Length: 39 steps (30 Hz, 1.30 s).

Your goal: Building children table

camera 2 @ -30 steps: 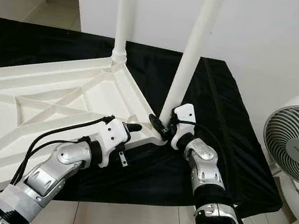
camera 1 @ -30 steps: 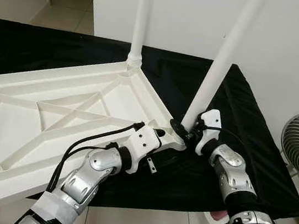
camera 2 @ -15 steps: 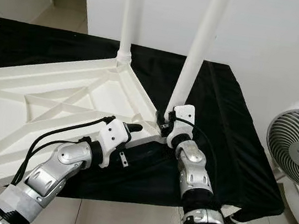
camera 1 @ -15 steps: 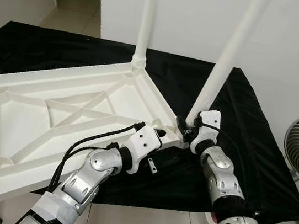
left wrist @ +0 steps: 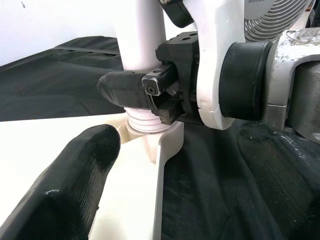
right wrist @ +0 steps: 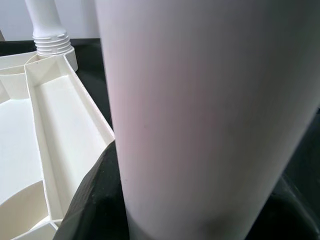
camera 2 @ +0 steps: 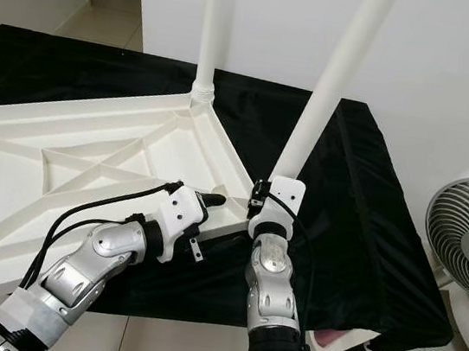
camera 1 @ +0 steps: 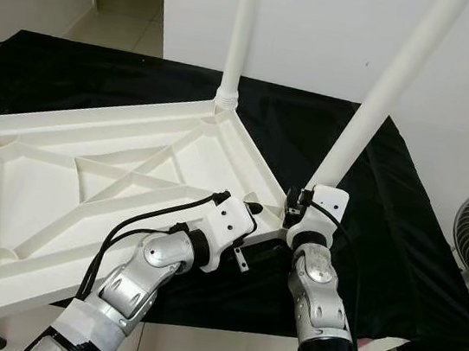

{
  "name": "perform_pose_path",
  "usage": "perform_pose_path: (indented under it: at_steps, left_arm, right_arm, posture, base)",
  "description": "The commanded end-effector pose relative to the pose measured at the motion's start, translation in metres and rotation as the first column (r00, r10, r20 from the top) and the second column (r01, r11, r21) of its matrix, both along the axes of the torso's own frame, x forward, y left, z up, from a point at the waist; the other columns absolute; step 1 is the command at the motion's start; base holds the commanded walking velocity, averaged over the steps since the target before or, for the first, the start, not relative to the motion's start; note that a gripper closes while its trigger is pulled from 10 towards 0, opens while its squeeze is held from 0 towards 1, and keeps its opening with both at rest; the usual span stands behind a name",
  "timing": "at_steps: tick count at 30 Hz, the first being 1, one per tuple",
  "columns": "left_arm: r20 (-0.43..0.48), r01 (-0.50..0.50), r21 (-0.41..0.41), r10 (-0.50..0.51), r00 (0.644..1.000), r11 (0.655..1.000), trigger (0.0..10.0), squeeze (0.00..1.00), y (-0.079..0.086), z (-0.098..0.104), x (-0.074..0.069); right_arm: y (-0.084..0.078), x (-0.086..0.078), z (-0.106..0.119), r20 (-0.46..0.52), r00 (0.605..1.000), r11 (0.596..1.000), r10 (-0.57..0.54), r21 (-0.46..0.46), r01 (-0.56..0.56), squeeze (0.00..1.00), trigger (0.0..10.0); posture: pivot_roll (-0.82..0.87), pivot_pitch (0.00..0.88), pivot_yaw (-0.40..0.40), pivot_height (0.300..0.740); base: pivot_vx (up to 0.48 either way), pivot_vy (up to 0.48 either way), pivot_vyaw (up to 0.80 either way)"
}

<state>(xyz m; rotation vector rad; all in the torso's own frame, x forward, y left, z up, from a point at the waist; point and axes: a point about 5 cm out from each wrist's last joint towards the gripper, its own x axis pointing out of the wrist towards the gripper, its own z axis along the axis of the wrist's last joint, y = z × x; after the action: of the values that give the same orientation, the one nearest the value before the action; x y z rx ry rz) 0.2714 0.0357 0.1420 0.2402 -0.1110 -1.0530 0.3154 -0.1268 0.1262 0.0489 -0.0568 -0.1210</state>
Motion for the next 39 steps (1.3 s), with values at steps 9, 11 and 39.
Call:
perform_pose_path:
  at_steps: [9, 11, 39]
  left_arm:
    - [-0.007, 0.043, 0.007, -0.043, 0.999, 0.999, 10.0, 0.00, -0.005, -0.003, -0.003]
    - [-0.007, 0.039, 0.004, -0.039, 0.999, 0.999, 10.0, 0.00, -0.005, -0.003, -0.003]
    - [0.000, 0.015, 0.005, -0.015, 1.000, 1.000, 10.0, 0.00, 0.000, 0.001, 0.001]
  right_arm:
    - [-0.007, -0.006, -0.014, -0.070, 0.997, 1.000, -0.010, 0.012, 0.011, 1.00, 10.0]
    - [-0.008, -0.004, -0.012, -0.058, 0.996, 0.998, 0.064, 0.031, -0.062, 1.00, 10.0]
    - [-0.017, 0.019, 0.001, -0.108, 0.672, 0.649, 0.733, -0.186, -0.738, 0.00, 0.0]
  posture:
    - [0.11, 0.000, -0.072, 0.740]
    - [0.11, 0.000, -0.074, 0.740]
    - [0.13, 0.016, -0.060, 0.740]
  base:
    - [0.000, 0.000, 0.00]
    - [0.000, 0.000, 0.00]
    - [0.000, 0.000, 0.00]
